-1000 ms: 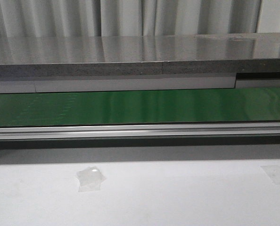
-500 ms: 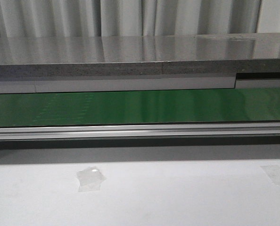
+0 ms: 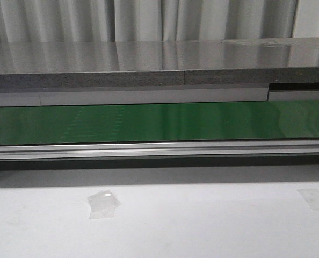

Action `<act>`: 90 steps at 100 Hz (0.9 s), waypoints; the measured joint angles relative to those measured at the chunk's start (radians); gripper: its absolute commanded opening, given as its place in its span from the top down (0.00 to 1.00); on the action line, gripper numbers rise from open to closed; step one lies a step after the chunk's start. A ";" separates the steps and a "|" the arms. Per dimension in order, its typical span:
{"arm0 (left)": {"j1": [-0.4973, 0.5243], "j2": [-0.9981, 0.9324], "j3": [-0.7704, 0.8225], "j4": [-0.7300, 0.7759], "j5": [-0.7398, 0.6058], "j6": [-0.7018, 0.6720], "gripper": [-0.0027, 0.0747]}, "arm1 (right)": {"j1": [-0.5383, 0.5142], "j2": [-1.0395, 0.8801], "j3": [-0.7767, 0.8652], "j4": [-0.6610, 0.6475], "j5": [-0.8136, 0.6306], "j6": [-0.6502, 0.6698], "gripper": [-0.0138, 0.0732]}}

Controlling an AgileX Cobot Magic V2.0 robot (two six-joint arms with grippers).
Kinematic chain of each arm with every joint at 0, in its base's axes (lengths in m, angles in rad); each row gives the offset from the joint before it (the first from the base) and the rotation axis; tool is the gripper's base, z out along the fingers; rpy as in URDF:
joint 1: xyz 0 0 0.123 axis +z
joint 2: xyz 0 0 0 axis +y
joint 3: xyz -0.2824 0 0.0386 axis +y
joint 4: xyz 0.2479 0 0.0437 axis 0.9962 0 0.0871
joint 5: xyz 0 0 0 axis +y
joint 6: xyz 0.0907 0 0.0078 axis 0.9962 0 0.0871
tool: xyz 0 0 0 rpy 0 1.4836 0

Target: Move button from left to right

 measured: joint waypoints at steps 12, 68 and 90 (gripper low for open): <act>0.000 0.000 0.000 0.000 0.000 0.000 0.99 | 0.000 -0.001 0.000 0.000 0.015 0.000 0.79; 0.000 0.000 0.000 0.000 0.000 0.000 0.99 | 0.000 -0.002 0.000 0.000 0.010 0.000 0.92; 0.000 0.000 0.000 0.000 0.000 0.000 0.99 | 0.000 -0.002 0.000 0.000 0.009 0.000 0.92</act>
